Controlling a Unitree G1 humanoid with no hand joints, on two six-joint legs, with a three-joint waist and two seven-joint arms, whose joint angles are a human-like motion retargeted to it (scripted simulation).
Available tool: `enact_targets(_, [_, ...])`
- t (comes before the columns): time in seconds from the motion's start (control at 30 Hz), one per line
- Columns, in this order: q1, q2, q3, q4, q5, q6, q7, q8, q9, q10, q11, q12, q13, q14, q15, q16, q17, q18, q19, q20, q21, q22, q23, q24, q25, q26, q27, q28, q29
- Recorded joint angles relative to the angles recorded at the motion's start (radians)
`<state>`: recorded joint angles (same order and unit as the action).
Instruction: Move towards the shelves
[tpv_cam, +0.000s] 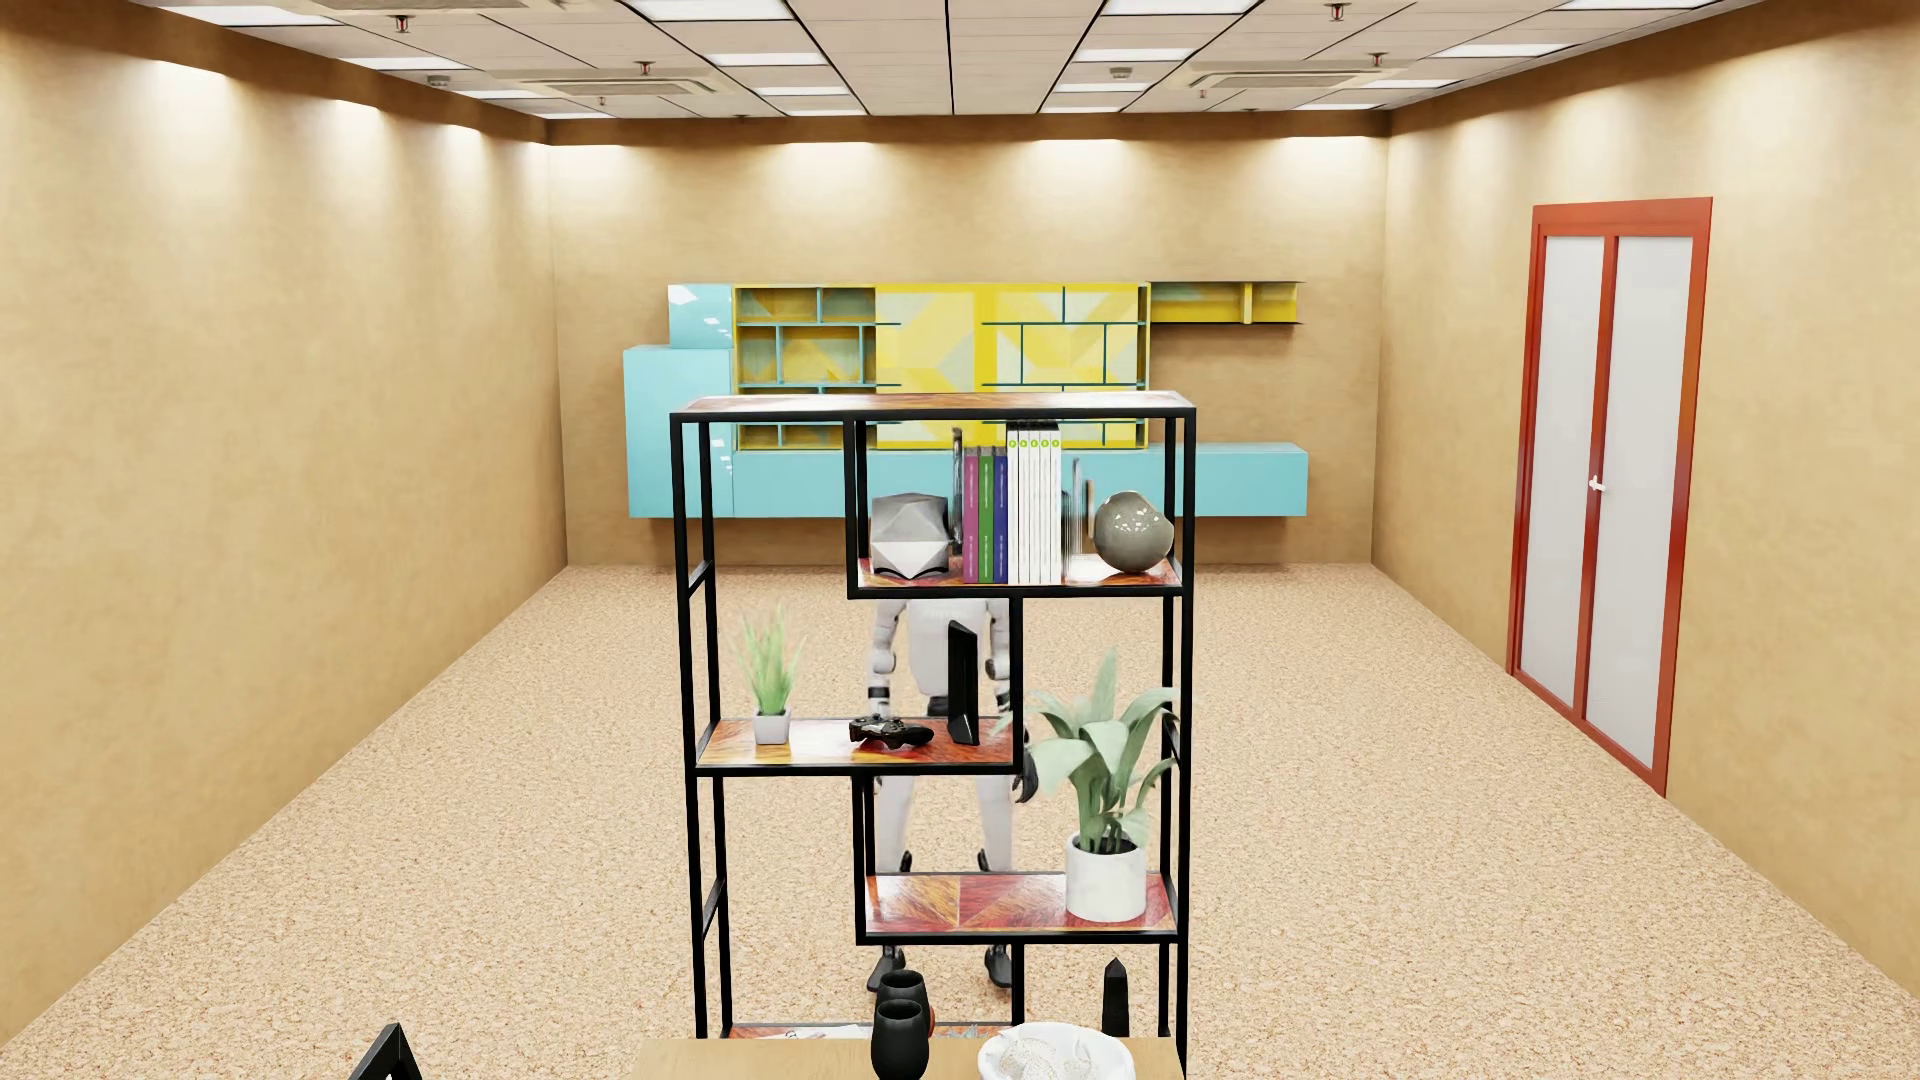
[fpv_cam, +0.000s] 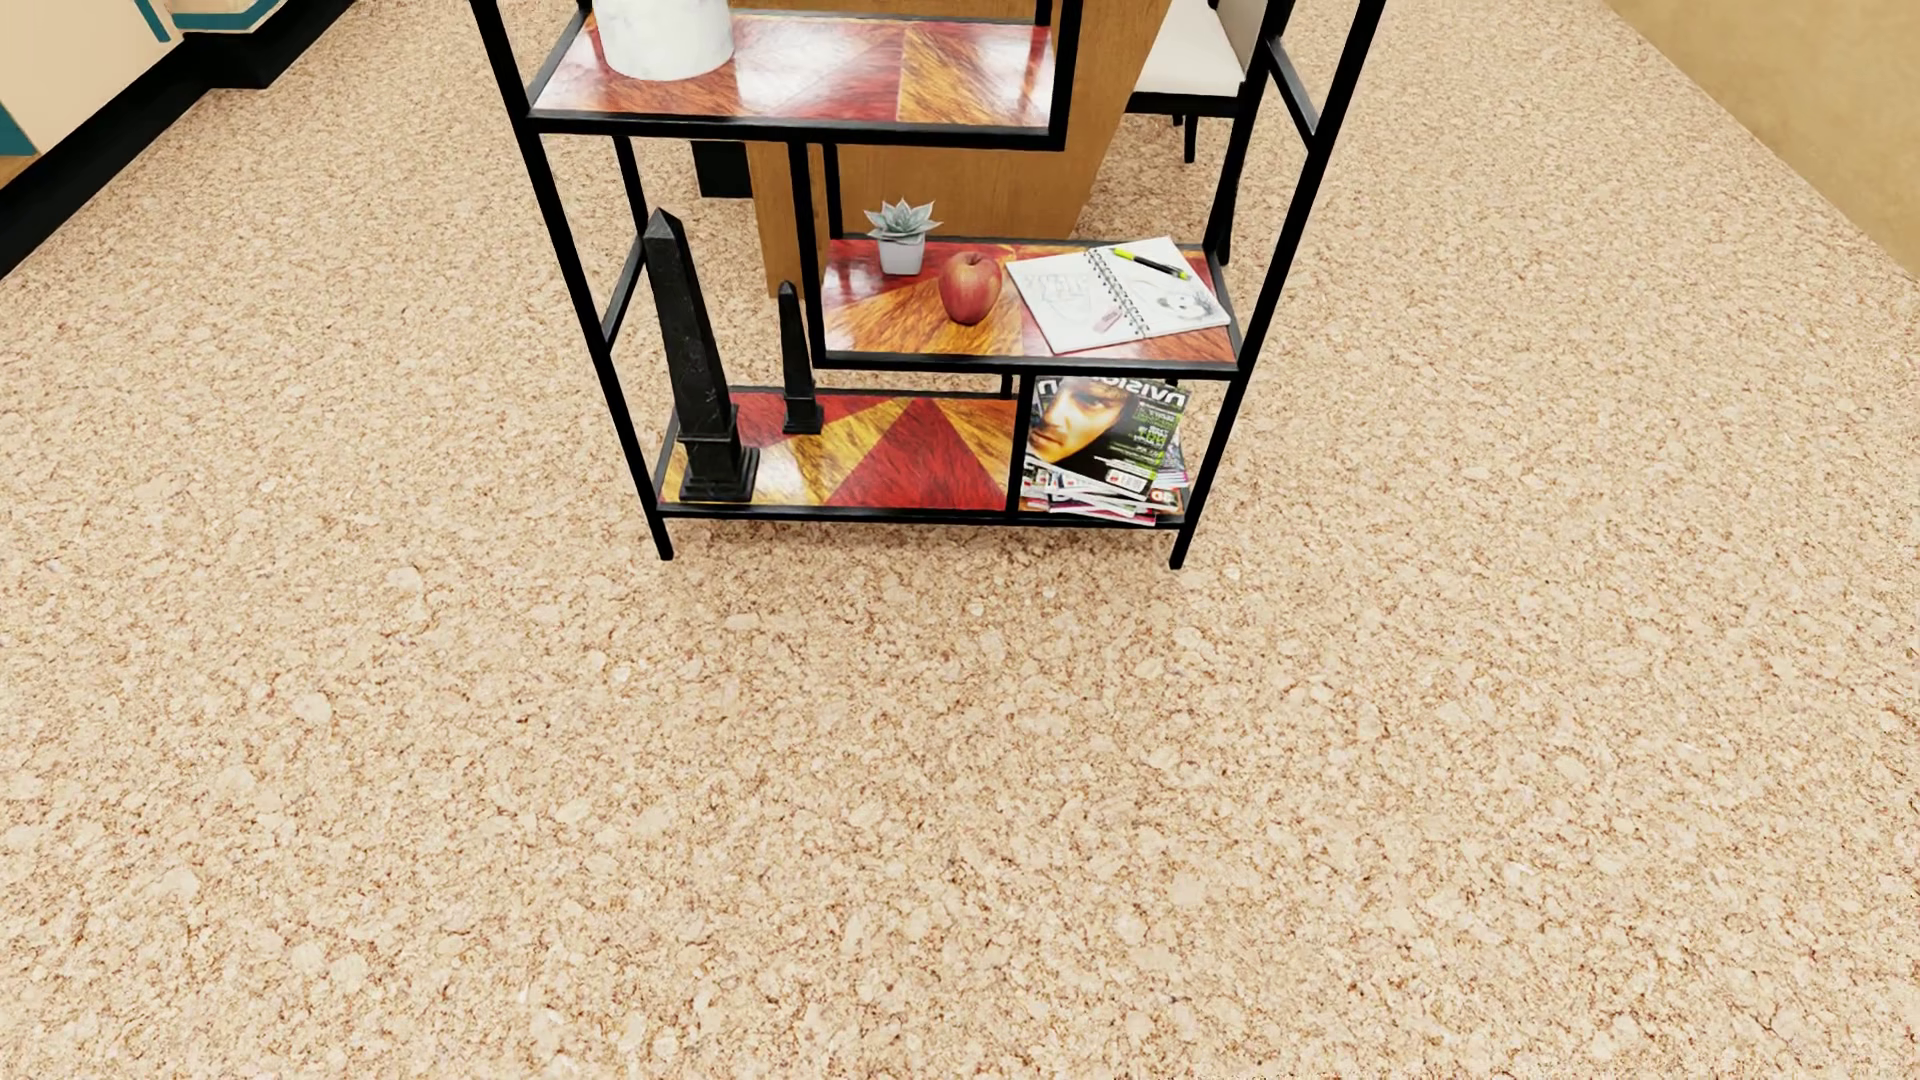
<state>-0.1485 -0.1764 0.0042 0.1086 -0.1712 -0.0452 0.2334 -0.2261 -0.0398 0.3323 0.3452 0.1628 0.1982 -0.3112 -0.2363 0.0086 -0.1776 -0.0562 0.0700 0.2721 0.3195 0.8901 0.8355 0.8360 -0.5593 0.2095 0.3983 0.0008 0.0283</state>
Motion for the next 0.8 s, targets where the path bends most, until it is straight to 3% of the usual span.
enact_targets(0.1, [0.003,-0.007,-0.001,0.018,0.017,0.01,0.024,0.025,0.0,0.013,0.002,0.033,-0.086,-0.013,-0.005,0.004,-0.002,-0.006,-0.003,-0.007,-0.021,0.049,-0.08,0.061,0.01,0.038,-0.048,-0.07,-0.073])
enact_targets(0.23, [0.008,-0.02,0.01,0.031,0.032,0.023,0.043,0.041,0.0,0.003,0.007,0.063,-0.151,-0.013,-0.013,-0.019,-0.003,-0.013,-0.007,0.03,-0.024,-0.026,-0.191,0.053,0.005,-0.018,-0.099,-0.032,-0.122])
enact_targets(0.33, [-0.001,-0.017,0.014,0.033,0.032,0.029,0.026,0.022,0.001,0.003,0.011,0.046,-0.144,-0.006,-0.018,-0.019,-0.006,-0.017,-0.013,0.014,-0.019,-0.079,-0.225,0.05,0.001,-0.065,-0.113,0.01,-0.11])
enact_targets(0.43, [-0.015,-0.016,0.014,0.03,0.025,0.034,-0.005,-0.009,0.004,0.01,0.024,0.017,-0.121,0.0,-0.027,-0.002,-0.005,-0.021,-0.018,-0.033,-0.005,-0.131,-0.179,0.042,0.006,-0.103,-0.097,-0.007,-0.093])
enact_targets(0.6, [-0.022,-0.004,0.012,0.021,0.016,0.043,-0.048,-0.053,0.008,0.001,0.027,0.005,-0.074,-0.003,-0.048,0.018,0.0,-0.032,-0.025,-0.072,0.03,-0.205,-0.009,-0.009,0.035,-0.141,-0.03,0.006,-0.06])
enact_targets(0.73, [-0.045,-0.034,0.012,0.021,0.008,0.046,-0.068,-0.052,0.013,0.027,0.082,0.021,-0.05,-0.055,-0.116,0.023,-0.019,-0.04,-0.019,-0.061,0.074,-0.185,0.06,-0.02,0.056,-0.128,-0.004,0.019,0.016])
enact_targets(0.8, [-0.101,-0.049,0.016,0.03,0.003,0.05,-0.084,-0.057,0.023,0.14,0.129,0.043,-0.04,-0.101,-0.165,0.029,-0.028,-0.028,-0.006,-0.05,0.058,-0.16,0.059,-0.01,0.082,-0.108,0.008,0.028,0.009])
